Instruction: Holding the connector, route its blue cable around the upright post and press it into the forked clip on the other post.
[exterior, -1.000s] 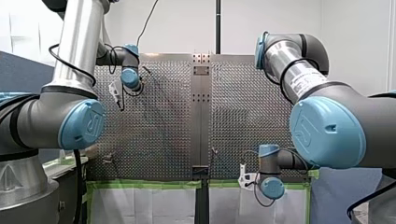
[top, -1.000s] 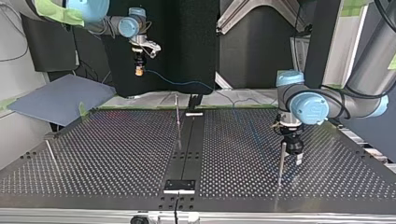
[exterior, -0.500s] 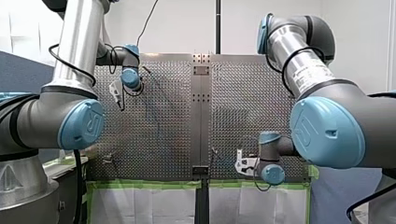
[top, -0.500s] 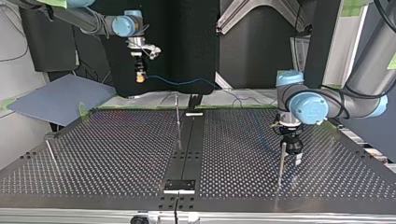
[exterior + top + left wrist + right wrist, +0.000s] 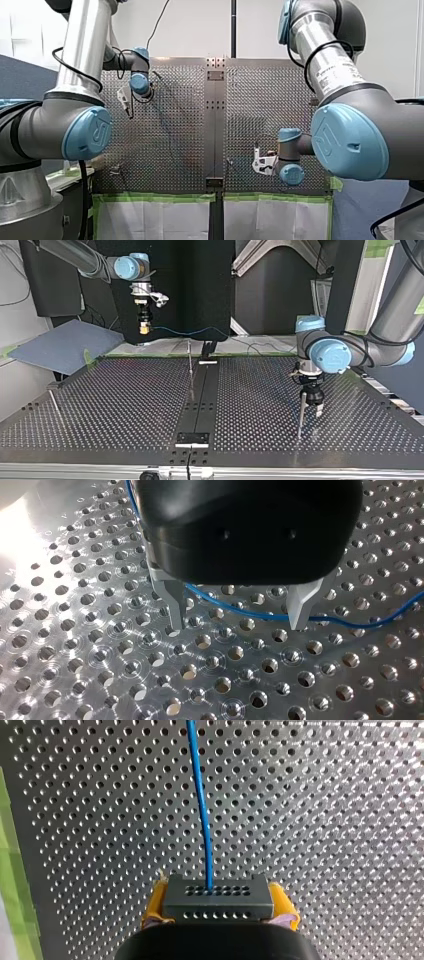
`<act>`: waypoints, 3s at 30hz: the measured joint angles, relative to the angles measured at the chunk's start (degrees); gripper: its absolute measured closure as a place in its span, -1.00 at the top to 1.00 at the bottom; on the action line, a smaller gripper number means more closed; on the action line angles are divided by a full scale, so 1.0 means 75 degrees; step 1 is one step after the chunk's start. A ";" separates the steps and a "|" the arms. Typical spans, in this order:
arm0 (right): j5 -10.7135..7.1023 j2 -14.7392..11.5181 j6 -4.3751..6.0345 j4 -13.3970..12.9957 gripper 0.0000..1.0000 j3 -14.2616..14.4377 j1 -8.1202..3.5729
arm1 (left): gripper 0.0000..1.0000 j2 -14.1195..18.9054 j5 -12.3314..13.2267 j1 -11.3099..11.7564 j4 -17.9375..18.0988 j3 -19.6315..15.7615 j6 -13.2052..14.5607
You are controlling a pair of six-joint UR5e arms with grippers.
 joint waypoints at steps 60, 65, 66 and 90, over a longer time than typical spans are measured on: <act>0.0380 0.0438 0.0045 -0.0048 -1.00 -0.0015 -0.0197 | 1.00 0.1837 -0.1068 0.0033 -0.1525 -0.1085 0.0295; 0.0376 0.0439 0.0076 -0.0018 -1.00 -0.0081 -0.0198 | 1.00 0.2171 -0.1145 0.0046 -0.1859 -0.0756 0.0491; 0.0376 0.0438 0.0081 -0.0015 -1.00 -0.0088 -0.0198 | 1.00 0.2251 -0.1141 0.0037 -0.1942 -0.0677 0.0552; 0.0375 0.0436 0.0136 0.0152 -1.00 -0.0145 -0.0161 | 1.00 0.3796 0.0285 -0.0260 -0.3546 0.0910 0.0854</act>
